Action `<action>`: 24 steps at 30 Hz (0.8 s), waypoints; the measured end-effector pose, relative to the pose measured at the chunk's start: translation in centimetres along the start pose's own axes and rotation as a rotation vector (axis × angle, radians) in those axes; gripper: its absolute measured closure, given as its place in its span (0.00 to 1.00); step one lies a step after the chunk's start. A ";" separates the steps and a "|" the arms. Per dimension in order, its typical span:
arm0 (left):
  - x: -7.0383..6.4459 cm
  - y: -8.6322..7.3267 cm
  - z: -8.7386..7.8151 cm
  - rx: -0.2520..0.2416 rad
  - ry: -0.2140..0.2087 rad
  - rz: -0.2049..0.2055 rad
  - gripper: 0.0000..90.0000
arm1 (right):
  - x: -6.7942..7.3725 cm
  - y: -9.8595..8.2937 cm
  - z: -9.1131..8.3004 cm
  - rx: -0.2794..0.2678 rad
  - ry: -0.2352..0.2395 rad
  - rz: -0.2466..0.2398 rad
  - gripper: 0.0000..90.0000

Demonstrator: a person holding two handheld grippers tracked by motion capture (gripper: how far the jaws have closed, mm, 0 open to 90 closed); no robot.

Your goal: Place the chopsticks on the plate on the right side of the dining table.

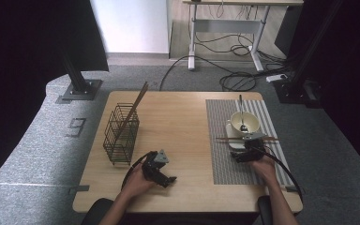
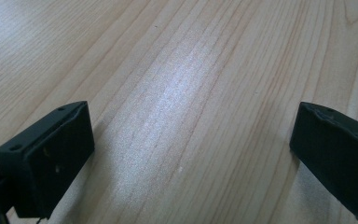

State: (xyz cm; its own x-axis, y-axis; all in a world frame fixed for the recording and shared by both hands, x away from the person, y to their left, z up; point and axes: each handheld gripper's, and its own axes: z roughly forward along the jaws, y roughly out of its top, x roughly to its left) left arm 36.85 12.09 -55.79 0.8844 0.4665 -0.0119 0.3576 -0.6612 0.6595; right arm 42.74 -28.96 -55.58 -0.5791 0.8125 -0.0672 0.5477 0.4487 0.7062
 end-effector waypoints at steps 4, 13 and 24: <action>0.0 0.0 0.0 0.000 -0.001 0.001 0.00 | 0.0 0.0 0.0 0.000 0.001 -0.002 0.02; 0.0 0.0 0.0 0.000 -0.001 0.001 0.00 | -0.1 0.0 0.1 0.004 0.008 0.000 0.02; 0.0 0.0 0.0 0.000 -0.001 0.002 0.00 | -1.3 0.0 -2.2 -0.034 -0.052 0.019 0.03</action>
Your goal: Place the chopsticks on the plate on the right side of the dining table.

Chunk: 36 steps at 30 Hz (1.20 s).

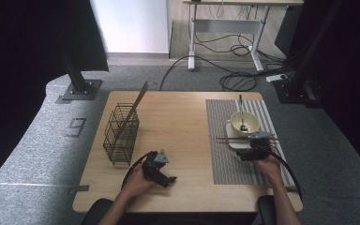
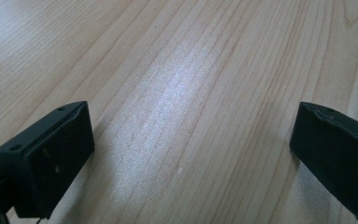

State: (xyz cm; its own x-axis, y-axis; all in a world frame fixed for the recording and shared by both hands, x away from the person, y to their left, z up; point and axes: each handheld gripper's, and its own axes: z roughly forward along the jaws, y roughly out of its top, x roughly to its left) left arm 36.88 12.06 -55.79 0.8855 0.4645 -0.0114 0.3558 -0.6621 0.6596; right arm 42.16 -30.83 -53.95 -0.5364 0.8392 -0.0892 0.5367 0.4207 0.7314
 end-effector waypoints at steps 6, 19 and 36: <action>0.0 0.0 0.0 0.000 -0.001 -0.001 0.00 | -2.3 -1.0 -1.8 -0.021 -0.113 0.053 0.05; 0.0 0.0 0.1 0.000 -0.001 -0.001 0.00 | -6.0 -3.3 -3.0 -0.051 -0.264 0.229 0.05; 0.0 0.1 0.1 0.000 -0.002 0.000 0.00 | -7.5 -4.0 -1.6 -0.048 -0.253 0.276 0.03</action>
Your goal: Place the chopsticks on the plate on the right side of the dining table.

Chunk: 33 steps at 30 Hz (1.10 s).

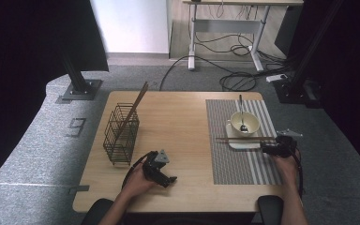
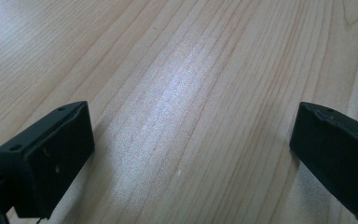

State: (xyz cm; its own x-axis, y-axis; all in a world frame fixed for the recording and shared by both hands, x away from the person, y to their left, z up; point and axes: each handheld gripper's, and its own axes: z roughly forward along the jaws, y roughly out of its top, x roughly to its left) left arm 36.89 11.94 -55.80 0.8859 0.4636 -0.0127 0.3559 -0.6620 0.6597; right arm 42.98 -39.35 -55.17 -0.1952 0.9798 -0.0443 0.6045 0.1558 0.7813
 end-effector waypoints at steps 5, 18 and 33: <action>0.0 0.0 0.0 0.000 0.000 0.000 0.00 | -0.3 -0.1 0.2 0.000 0.027 0.022 0.05; 0.0 0.0 0.0 0.000 0.000 0.000 0.00 | 0.2 -0.1 0.1 0.003 0.048 0.001 0.09; 0.0 0.0 0.0 0.000 0.000 0.000 0.00 | 0.6 0.0 0.2 0.003 0.057 -0.006 0.12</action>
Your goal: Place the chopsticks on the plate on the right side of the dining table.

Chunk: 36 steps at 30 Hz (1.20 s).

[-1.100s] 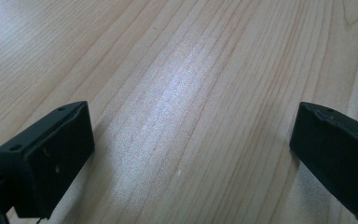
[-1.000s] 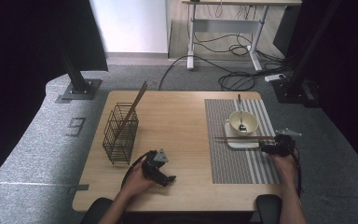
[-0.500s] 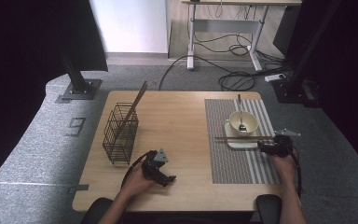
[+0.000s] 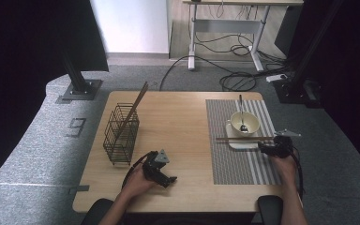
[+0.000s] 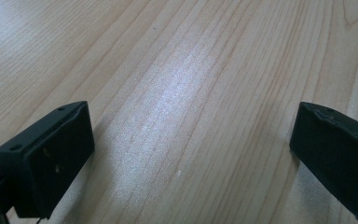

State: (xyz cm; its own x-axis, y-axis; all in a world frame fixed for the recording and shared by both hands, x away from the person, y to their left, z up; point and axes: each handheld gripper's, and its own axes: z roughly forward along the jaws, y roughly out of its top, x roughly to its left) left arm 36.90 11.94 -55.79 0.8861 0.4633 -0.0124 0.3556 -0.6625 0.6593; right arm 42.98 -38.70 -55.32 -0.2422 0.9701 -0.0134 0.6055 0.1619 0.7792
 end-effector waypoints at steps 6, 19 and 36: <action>0.0 0.0 0.0 0.000 0.000 0.000 0.00 | 0.1 0.0 0.0 0.001 0.004 0.000 0.13; 0.0 0.0 0.0 0.000 0.000 0.000 0.00 | 0.1 0.0 0.1 0.002 0.006 0.005 0.14; 0.0 0.0 0.0 0.000 0.000 0.000 0.00 | 0.5 0.3 -1.2 0.001 -0.018 -0.050 0.00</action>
State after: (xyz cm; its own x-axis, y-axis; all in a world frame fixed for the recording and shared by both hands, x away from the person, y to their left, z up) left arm 36.90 11.95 -55.79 0.8861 0.4633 -0.0128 0.3558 -0.6622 0.6594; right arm 42.19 -38.35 -54.33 -0.2587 0.9639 -0.0639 0.5938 0.2108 0.7765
